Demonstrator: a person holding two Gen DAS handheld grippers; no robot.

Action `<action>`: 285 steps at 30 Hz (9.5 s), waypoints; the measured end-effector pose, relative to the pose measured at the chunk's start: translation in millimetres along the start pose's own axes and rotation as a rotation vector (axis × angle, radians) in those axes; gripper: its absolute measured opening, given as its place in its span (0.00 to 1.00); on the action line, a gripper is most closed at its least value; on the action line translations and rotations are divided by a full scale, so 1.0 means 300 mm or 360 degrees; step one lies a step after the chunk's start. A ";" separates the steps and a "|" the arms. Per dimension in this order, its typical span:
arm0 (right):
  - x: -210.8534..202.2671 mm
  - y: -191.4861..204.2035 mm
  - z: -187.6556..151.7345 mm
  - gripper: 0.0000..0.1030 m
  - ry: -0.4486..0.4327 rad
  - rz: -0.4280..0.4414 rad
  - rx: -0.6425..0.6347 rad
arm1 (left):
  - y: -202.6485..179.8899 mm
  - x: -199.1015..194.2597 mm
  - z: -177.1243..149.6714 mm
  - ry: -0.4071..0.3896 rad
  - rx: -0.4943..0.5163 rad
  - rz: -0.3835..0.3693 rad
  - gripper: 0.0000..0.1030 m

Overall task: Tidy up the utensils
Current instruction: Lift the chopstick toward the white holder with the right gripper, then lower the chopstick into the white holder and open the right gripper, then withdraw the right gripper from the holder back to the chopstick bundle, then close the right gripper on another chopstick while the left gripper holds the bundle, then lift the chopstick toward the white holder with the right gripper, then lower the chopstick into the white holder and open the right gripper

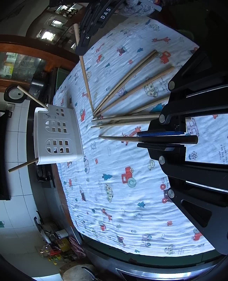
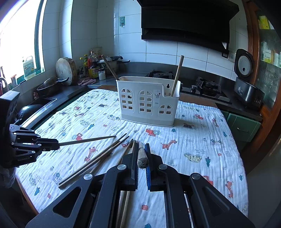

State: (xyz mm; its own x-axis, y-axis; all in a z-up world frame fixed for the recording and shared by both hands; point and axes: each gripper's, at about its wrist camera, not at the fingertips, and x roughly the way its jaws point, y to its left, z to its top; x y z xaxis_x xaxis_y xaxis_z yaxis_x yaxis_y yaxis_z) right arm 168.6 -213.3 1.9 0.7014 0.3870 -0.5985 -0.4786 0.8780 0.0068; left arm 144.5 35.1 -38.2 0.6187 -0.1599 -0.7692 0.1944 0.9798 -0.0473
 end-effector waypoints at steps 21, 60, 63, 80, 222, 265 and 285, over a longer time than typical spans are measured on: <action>-0.033 -0.034 0.217 0.06 -0.0075 0.0029 -0.0060 | -0.018 -0.112 0.200 -0.0262 0.0027 -0.0047 0.05; 0.267 -0.241 0.692 0.06 0.0459 -0.0072 -0.0140 | 0.136 0.035 0.831 -0.0154 -0.0027 0.0046 0.05; 0.295 -0.241 0.691 0.06 0.0482 -0.0069 -0.0133 | 0.143 0.074 0.837 -0.0107 -0.0040 0.0035 0.05; 0.392 -0.230 0.709 0.07 0.0598 -0.0074 -0.0158 | 0.120 0.215 0.875 0.0061 -0.0030 0.0035 0.06; 0.094 0.041 -0.341 0.07 0.0432 0.0060 0.0130 | -0.074 0.165 -0.129 0.0085 -0.0163 -0.0135 0.06; -0.069 -0.057 0.248 0.07 -0.0049 0.0040 -0.0053 | -0.020 -0.061 0.226 -0.0152 0.0059 -0.0070 0.05; -0.111 -0.203 0.565 0.07 -0.0120 -0.0111 -0.0061 | -0.036 -0.297 0.565 -0.0507 0.0097 -0.0136 0.05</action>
State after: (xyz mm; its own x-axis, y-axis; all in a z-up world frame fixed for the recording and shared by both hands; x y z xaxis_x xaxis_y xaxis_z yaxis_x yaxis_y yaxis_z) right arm 264.0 -232.0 157.1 0.7707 0.3467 -0.5346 -0.4461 0.8927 -0.0641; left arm 216.3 18.4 138.8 0.8033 -0.2803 -0.5256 0.2952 0.9537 -0.0575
